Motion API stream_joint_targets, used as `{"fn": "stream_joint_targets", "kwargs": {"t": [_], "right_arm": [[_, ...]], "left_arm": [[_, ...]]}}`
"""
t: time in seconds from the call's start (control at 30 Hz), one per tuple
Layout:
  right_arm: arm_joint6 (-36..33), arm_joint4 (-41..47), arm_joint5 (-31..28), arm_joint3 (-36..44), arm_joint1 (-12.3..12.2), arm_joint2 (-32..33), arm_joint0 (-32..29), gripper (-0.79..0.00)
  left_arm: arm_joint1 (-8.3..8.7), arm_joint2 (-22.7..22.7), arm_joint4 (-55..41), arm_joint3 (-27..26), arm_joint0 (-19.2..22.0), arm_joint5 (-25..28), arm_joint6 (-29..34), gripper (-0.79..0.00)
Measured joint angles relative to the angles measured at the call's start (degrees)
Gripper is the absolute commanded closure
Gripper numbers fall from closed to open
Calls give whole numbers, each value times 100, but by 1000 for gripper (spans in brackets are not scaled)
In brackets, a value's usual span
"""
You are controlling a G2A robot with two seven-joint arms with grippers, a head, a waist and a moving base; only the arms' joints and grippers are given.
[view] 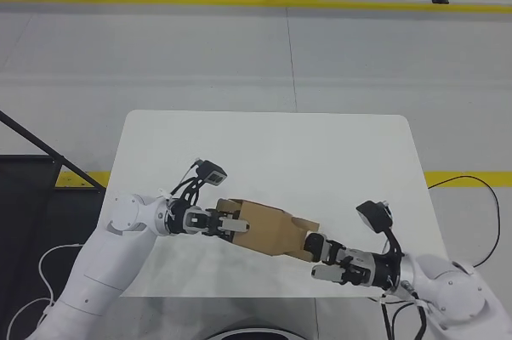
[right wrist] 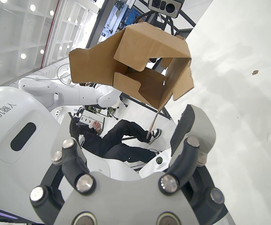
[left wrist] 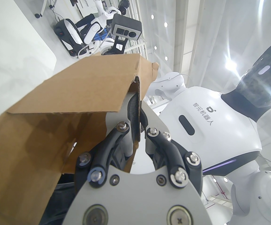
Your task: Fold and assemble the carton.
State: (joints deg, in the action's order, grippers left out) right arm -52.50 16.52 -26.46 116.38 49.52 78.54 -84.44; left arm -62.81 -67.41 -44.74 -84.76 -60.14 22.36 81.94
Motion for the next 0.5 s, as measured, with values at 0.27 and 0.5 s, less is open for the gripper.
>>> {"fn": "stream_joint_targets", "kwargs": {"t": [0.27,0.5], "right_arm": [[23,-61,127,92,33,-132,207,-785],[221,-556,409,352,28,22,170,-785]], "left_arm": [[6,61,21,67,35,4,-4,0],[10,130,73,116,56,40,-40,0]]}}
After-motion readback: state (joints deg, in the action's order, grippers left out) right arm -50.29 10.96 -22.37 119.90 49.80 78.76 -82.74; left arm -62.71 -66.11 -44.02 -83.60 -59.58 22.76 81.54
